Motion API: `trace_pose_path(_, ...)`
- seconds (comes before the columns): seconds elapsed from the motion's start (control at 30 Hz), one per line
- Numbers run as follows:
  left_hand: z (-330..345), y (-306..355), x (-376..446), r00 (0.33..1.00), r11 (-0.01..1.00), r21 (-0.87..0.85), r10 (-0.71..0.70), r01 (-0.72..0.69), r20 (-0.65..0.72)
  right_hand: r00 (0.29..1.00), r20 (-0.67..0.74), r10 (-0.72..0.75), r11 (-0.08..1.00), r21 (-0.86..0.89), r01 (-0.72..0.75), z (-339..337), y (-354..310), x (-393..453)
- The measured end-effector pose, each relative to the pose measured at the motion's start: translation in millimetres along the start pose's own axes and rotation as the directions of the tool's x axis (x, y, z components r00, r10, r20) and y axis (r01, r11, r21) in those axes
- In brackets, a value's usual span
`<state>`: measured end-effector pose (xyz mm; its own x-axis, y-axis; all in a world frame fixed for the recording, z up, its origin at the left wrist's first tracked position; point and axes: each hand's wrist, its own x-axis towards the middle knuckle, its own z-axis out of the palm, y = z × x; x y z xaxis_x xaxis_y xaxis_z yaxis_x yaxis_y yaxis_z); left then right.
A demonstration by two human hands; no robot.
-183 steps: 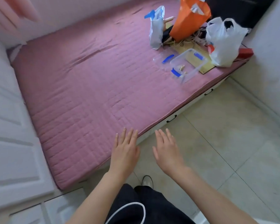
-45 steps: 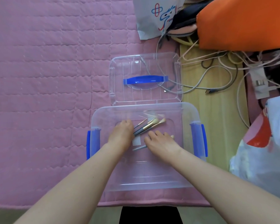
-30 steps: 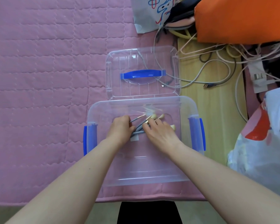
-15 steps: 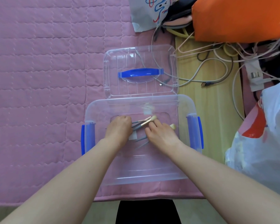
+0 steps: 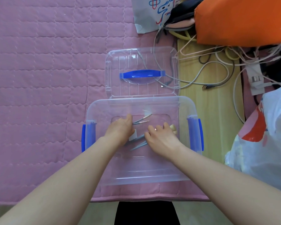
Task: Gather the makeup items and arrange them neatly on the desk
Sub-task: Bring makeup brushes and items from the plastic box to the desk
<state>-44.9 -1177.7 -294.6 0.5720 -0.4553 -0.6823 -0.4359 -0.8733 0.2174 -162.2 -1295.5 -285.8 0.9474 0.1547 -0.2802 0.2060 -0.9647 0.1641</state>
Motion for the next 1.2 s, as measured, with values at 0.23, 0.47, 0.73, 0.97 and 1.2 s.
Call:
trace_pose_path(0.23, 11, -6, -9, 0.999, 0.996, -0.081, 0.021, -0.025, -0.041, 0.996, 0.094, -0.002, 0.998, 0.058, -0.003, -6, -2, -2)
trace_pose_path(0.47, 14, -7, -15, 0.998, 0.996, -0.066, 0.051, -0.053, -0.041, 0.987, 0.157, 0.026, 0.999, 0.036, -0.032, -5, -5, 8)
trace_pose_path(0.73, 17, -12, -26, 0.998, 0.965, -0.254, -0.061, 0.060, 0.003, 0.968, 0.250, -0.011, 0.999, 0.052, -0.002, -18, -5, 8)
trace_pose_path(0.97, -13, -5, -70, 0.979, 0.877, -0.481, -0.113, 0.016, -0.172, 0.972, 0.226, -0.060, 0.925, 0.378, -0.031, -56, 8, -17)
trace_pose_path(1.2, -64, 18, -145, 0.905, 0.740, -0.670, -0.246, -0.056, -0.347, 0.982, 0.187, -0.032, 0.885, 0.462, -0.059, -133, 29, -43)
